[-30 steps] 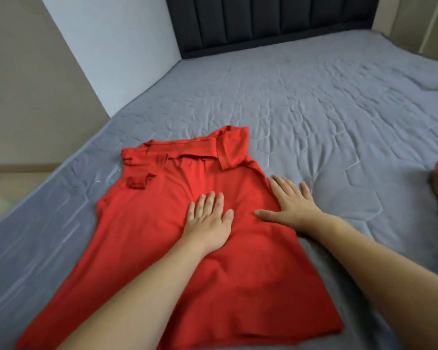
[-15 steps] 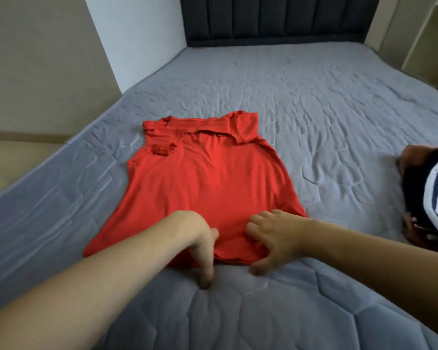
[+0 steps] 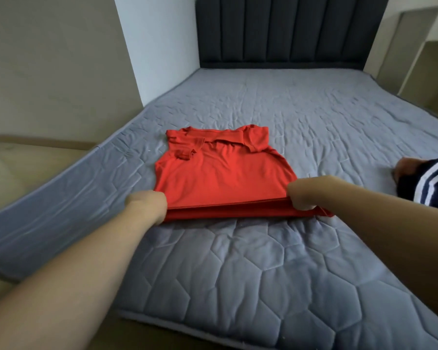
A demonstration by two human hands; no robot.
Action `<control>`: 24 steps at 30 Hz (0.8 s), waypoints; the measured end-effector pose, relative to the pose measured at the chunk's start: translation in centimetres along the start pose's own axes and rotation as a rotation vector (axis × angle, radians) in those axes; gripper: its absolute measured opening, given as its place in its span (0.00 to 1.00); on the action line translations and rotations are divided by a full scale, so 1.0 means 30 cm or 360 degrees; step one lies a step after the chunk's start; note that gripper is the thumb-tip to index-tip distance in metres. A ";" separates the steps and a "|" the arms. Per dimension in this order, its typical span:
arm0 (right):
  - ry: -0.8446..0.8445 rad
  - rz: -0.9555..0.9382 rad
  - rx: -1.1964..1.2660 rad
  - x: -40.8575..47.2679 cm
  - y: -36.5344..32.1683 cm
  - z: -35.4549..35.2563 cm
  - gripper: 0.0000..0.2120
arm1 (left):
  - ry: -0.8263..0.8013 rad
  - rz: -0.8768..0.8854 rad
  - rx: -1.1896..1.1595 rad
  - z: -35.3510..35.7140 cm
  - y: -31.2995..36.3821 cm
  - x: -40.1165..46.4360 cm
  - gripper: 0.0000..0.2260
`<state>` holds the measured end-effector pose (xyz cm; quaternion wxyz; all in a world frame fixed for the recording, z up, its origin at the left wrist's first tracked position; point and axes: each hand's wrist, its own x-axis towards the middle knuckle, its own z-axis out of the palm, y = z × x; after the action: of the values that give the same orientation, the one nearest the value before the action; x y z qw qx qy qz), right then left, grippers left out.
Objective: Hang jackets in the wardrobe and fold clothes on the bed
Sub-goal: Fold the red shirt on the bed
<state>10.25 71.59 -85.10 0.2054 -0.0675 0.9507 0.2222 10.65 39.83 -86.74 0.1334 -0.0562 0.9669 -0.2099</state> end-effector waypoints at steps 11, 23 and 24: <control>0.0217 0.0436 0.0181 0.065 0.012 -0.060 0.20 | 0.0575 -0.0364 -0.0230 -0.099 -0.068 0.146 0.16; 0.0660 0.0978 0.1548 0.369 0.177 -0.180 0.19 | 0.0699 -0.0794 -0.1605 -0.186 -0.086 0.564 0.18; 0.0680 0.0988 0.1761 0.389 0.174 -0.188 0.19 | 0.0707 -0.0814 -0.1821 -0.177 -0.096 0.598 0.18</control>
<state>-3.49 73.29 -83.34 -0.0565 0.2818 0.9197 -0.2675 -7.88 36.32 -85.09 -0.1740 -0.3013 0.8866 0.3048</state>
